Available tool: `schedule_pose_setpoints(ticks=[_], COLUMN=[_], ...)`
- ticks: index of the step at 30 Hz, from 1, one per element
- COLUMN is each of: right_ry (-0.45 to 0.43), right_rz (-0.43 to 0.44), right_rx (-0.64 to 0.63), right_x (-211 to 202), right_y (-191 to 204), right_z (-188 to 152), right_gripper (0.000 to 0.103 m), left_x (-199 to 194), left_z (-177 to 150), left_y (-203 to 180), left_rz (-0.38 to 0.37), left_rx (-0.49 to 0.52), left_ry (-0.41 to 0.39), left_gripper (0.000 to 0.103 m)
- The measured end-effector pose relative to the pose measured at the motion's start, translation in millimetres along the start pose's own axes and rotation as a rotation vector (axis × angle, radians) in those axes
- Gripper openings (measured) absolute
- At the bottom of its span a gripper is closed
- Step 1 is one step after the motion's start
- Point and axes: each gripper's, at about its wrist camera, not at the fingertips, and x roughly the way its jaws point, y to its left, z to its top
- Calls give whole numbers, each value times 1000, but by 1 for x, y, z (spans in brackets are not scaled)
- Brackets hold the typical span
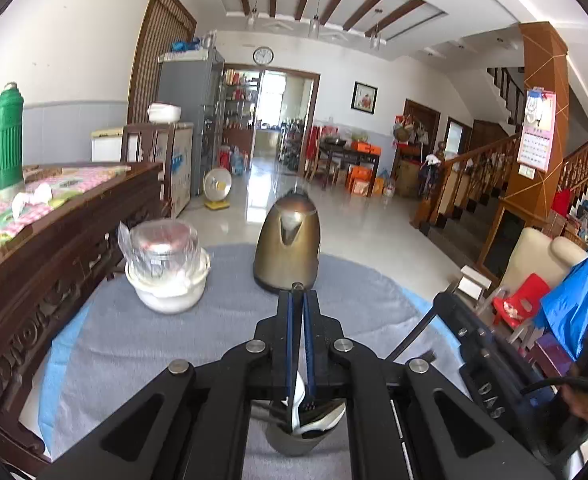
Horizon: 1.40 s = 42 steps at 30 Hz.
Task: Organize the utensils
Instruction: 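Lower both chopsticks into the holder and open both tools, then withdraw both open tools back from the holder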
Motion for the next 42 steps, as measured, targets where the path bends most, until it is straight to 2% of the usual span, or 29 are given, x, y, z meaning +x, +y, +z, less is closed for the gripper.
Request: schedule_pose_setpoints(ticks=[5,8,10,11,12,14,16,18,21,24,25,32,37,42], right_ry=[56,87,97,104,113,132,144,151,153,154,156,178,212,261], right_rz=[17,32,31,38,44,54,61,68,82,85,85,72,46,8], right_rx=[-1,20,32,42,52,78,103,124,148,146,147,144,121,69], right_x=[1,-1,-4,-6,-5,-7,-11,-15,-25,-35,-37,-55,-66,-76], right_y=[-4,-9,-13,-16,-17,-23,-26,-27,-30,-28,-28,-32,-33,-28], right_z=[-8,-12,-14,-15,-15,-17,-18,-17,-17,-19,-19,-26,-34,-44], right_gripper=[7,8,8,8,8,9,10,12,16,28,30,30,30,30], left_x=[6,3,0,-3,-5,-13,-20,-28,-40,-49,-50,-63,-70,-77], left_z=[-17,-25,-30,-34,-36,-42,-48,-53,-58,-61,-62,-66,-72,-80], left_y=[2,1,0,0,0,1,-1,-3,-6,-8,-9,-14,-16,-13], left_rz=[6,44,88,118,136,180,219,254,278,305,310,336,340,340], left_rx=[28,57,84,97,103,118,148,172,192,208,211,223,220,194], left_ry=[70,87,105,116,117,105,99,93,73,57,53,30,37,44], left_gripper=[6,6,11,24,42,53,54,61,65,70,70,79,82,91])
